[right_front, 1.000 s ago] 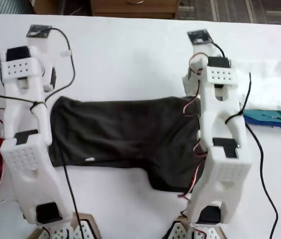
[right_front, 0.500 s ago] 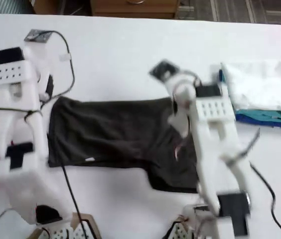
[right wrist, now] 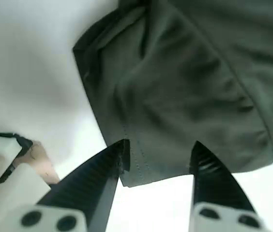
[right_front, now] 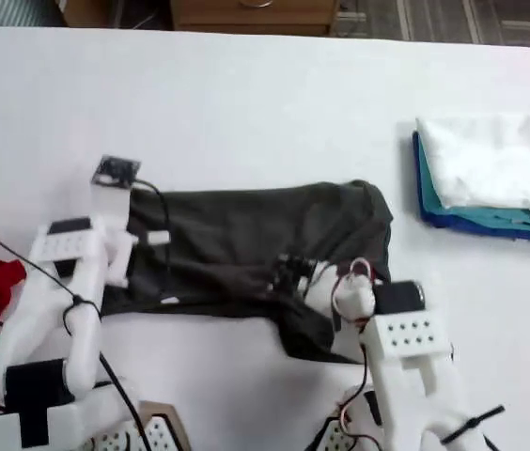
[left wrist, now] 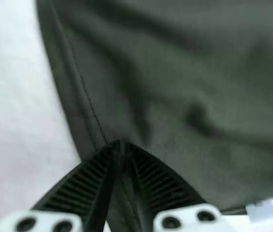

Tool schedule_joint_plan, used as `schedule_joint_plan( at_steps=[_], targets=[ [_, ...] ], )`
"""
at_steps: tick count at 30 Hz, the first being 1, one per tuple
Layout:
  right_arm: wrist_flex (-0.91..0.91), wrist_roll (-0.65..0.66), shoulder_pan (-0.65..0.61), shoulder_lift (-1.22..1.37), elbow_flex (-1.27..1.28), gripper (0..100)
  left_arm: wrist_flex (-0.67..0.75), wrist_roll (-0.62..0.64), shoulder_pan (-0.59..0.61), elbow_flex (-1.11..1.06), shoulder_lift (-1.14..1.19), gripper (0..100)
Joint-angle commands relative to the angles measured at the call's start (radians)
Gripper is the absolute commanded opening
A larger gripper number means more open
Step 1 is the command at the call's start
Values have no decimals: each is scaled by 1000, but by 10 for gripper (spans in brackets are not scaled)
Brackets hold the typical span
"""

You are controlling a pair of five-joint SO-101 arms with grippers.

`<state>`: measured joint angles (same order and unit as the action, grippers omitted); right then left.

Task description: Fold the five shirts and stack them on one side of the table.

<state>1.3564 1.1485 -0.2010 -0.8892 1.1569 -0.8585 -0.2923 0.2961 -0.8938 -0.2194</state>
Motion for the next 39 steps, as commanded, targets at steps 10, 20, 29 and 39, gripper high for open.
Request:
schedule_joint_plan(
  at_steps=[10,20,29,39],
  targets=[
    [2,100,-82,-68,98,262,60,-6,-14,-30,-44,25],
    [-134,97,-255,-67,252,264,60,-8,-14,-31,-44,25],
    [-173,97,-251,-67,284,264,60,-8,-12,-31,-44,25],
    [-180,104,-157,-65,301,250,60,-8,-12,-31,-44,25]
  ],
)
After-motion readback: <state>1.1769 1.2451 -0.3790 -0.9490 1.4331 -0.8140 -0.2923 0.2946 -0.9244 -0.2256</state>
